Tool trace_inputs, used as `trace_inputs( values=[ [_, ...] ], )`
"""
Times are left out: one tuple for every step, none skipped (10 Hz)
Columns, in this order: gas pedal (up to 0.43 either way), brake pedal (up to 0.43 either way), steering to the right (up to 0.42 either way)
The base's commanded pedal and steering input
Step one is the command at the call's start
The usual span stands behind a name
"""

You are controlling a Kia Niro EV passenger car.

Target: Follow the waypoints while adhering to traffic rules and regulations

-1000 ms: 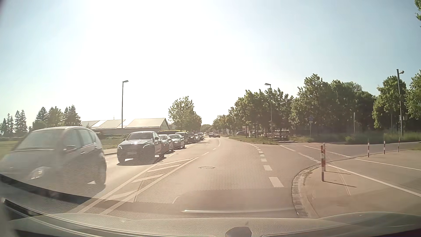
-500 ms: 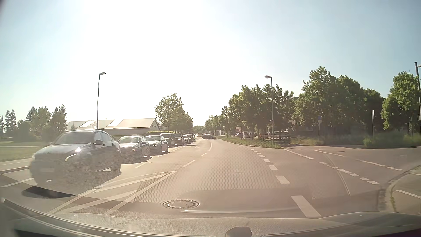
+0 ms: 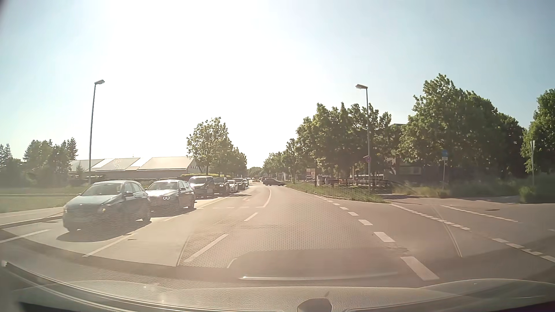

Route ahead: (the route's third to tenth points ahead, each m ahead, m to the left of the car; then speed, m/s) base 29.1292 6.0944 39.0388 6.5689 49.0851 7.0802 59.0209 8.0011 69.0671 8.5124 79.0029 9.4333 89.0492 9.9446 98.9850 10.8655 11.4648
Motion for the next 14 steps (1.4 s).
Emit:
trace_inputs(
  values=[
    [0.079, 0.000, 0.005],
    [0.028, 0.000, 0.005],
    [0.000, 0.000, 0.004],
    [0.000, 0.000, 0.004],
    [0.000, 0.000, 0.004],
    [0.000, 0.000, 0.001],
    [0.000, 0.000, -0.003],
    [0.000, 0.000, -0.008],
    [0.039, 0.000, -0.013],
    [0.039, 0.000, -0.012],
    [0.039, 0.000, -0.011],
    [0.047, 0.000, -0.011],
    [0.047, 0.000, -0.010],
    [0.047, 0.000, -0.011]
  ],
)
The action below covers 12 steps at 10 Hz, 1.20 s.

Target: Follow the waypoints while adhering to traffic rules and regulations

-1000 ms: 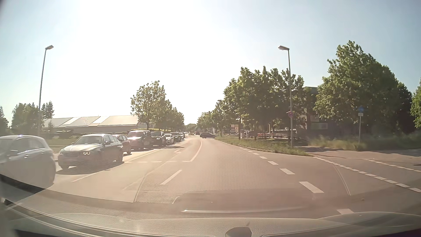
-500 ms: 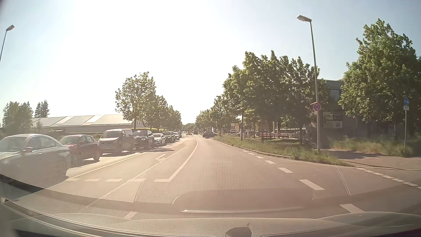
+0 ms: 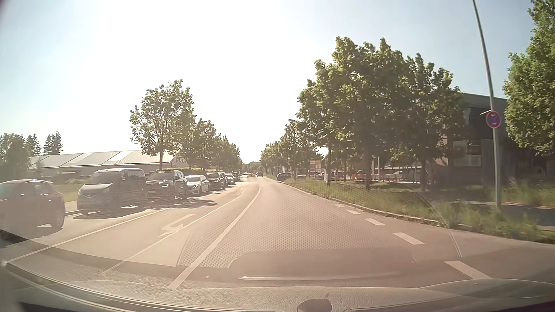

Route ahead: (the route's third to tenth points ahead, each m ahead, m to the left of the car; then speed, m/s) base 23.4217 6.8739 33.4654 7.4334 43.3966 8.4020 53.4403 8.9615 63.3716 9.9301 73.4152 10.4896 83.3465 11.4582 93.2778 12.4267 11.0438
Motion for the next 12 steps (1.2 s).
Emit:
trace_inputs(
  values=[
    [0.047, 0.000, -0.011],
    [0.047, 0.000, -0.013],
    [0.059, 0.000, -0.015],
    [0.059, 0.000, -0.015],
    [0.067, 0.000, -0.014],
    [0.079, 0.000, -0.014],
    [0.079, 0.000, -0.014],
    [0.079, 0.000, -0.013],
    [0.079, 0.000, -0.012],
    [0.079, 0.000, -0.011],
    [0.079, 0.000, -0.011],
    [0.079, 0.000, -0.011]
  ],
)
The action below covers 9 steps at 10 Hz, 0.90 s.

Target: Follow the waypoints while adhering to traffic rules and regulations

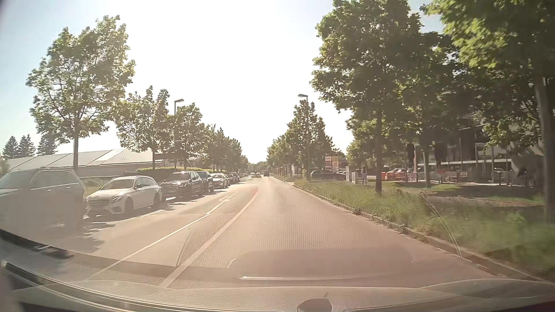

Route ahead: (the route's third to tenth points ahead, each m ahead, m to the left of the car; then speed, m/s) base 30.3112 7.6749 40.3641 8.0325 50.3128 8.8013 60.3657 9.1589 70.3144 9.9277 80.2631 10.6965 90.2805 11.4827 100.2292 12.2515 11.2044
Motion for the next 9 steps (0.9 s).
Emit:
trace_inputs(
  values=[
    [0.079, 0.000, -0.011],
    [0.079, 0.000, -0.011],
    [0.079, 0.000, -0.010],
    [0.079, 0.000, -0.008],
    [0.079, 0.000, -0.007],
    [0.079, 0.000, -0.008],
    [0.079, 0.000, -0.010],
    [0.079, 0.000, -0.014],
    [0.079, 0.000, -0.019]
  ],
)
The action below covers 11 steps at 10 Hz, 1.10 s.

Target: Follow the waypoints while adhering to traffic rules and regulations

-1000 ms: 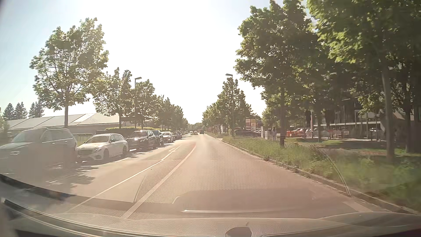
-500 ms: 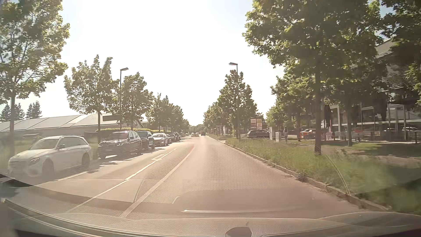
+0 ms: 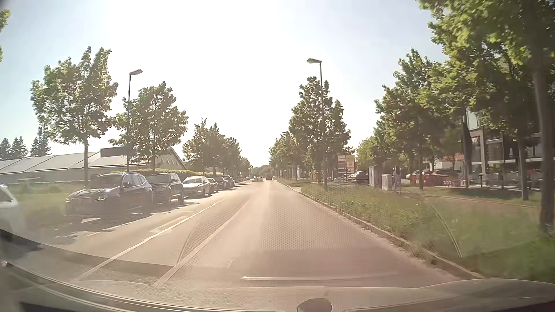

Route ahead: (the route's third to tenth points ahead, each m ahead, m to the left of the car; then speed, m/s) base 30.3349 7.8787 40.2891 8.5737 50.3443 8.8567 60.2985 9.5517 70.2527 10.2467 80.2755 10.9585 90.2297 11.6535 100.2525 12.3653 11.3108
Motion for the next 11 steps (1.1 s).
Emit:
trace_inputs(
  values=[
    [0.079, 0.000, -0.022],
    [0.079, 0.000, -0.027],
    [0.079, 0.000, -0.028],
    [0.079, 0.000, -0.028],
    [0.079, 0.000, -0.027],
    [0.079, 0.000, -0.023],
    [0.098, 0.000, -0.018],
    [0.110, 0.000, -0.016],
    [0.110, 0.000, -0.013],
    [0.110, 0.000, -0.011],
    [0.110, 0.000, -0.012]
  ],
)
